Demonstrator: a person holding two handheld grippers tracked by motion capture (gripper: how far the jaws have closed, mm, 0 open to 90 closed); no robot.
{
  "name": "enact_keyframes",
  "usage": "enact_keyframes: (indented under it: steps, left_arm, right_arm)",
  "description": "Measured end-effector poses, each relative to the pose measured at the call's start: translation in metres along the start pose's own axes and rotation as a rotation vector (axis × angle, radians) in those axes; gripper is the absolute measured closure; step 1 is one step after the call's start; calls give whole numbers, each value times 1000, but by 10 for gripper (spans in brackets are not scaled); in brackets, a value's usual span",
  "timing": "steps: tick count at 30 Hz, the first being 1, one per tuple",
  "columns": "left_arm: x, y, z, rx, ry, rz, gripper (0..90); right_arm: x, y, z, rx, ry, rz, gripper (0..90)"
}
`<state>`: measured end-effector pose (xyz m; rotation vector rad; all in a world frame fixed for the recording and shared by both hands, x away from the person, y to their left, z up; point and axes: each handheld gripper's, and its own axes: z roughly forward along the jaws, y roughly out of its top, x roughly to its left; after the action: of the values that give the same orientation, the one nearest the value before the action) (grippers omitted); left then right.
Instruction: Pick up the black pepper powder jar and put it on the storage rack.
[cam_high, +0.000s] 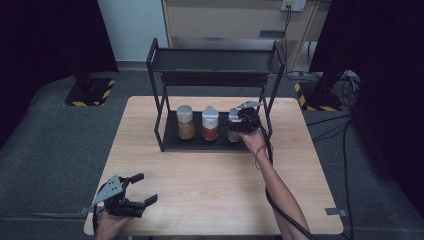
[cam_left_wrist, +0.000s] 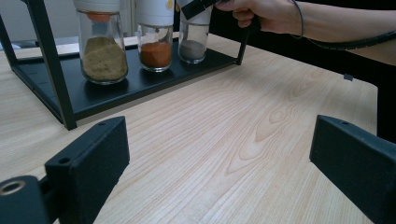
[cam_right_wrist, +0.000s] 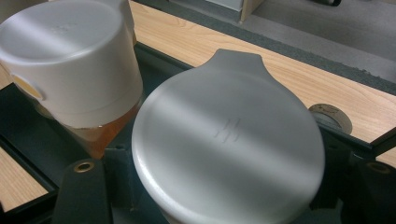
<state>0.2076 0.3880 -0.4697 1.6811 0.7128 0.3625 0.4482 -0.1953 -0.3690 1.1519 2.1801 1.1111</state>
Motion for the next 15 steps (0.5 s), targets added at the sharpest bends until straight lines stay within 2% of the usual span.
enact_keyframes:
  steps: [9,13,15]
  left_arm:
    - [0,0,0,1,1,0,38]
    - [0,0,0,2,1,2,38]
    - [0,0,0,1,0,2,38]
  right_arm:
    - [-4,0,0,1,12,-14,306]
    - [0,2,1,15,-3,-24,231]
    - [3,1,-2,7,-26,-27,196]
